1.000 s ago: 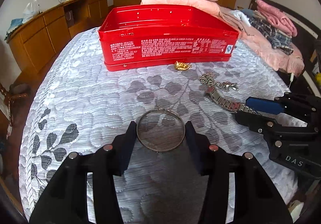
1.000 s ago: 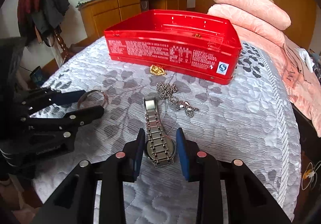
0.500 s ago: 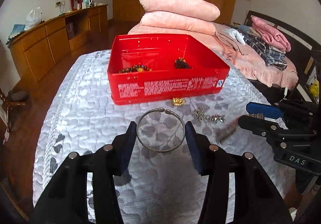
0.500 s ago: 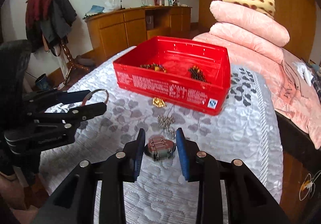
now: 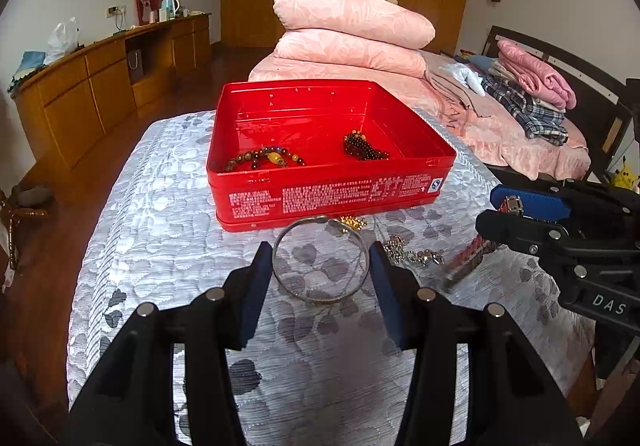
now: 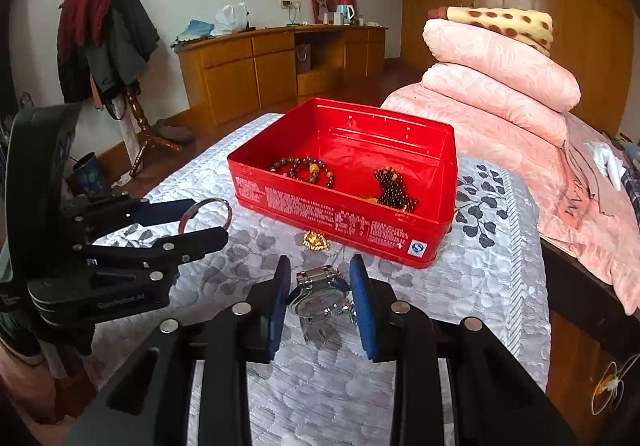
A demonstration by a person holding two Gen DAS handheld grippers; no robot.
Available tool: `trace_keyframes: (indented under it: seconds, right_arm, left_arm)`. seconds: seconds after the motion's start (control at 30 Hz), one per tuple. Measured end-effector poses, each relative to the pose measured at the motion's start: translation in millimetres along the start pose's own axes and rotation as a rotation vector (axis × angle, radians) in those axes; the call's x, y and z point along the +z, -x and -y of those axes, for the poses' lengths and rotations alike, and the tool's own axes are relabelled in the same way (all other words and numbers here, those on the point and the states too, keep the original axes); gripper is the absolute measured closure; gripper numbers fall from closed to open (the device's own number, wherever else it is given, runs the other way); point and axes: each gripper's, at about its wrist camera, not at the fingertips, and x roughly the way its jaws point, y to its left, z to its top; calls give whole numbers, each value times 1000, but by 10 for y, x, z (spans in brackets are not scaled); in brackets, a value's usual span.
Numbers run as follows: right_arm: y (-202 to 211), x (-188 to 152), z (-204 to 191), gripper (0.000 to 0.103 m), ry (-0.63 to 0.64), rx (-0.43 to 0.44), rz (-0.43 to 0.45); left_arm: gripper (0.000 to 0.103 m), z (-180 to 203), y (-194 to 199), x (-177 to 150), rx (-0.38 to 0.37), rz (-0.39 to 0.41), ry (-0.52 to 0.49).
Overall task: Organize jewelry
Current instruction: 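Carry the watch and bangle into the red box and open both tools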
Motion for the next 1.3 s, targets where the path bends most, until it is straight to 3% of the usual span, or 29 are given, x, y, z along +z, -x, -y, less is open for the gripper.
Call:
trace_keyframes:
  seconds: [0.23,0.5,0.77,1.13,1.3]
  right_arm:
    - [7,223,87,73,-4,3,32]
    - [-99,706,279,73,-2,-11,72]
    - [-548,1025,521,73,-18,-16,34]
    - [-1207,971,805,72,-80,-20,-62]
    - [-1227,935,814,68,-80,-33,-55]
  left_arm:
    - [55,-16,11,245,-4,41,-7]
    - [55,-9,-152,766,8,75,-33]
    - [55,-94,-637,1111,28,32,-42]
    - [55,-327,-1332,1203,24,-76,-12]
    - [37,-405,-1403,1149,1,-82,21]
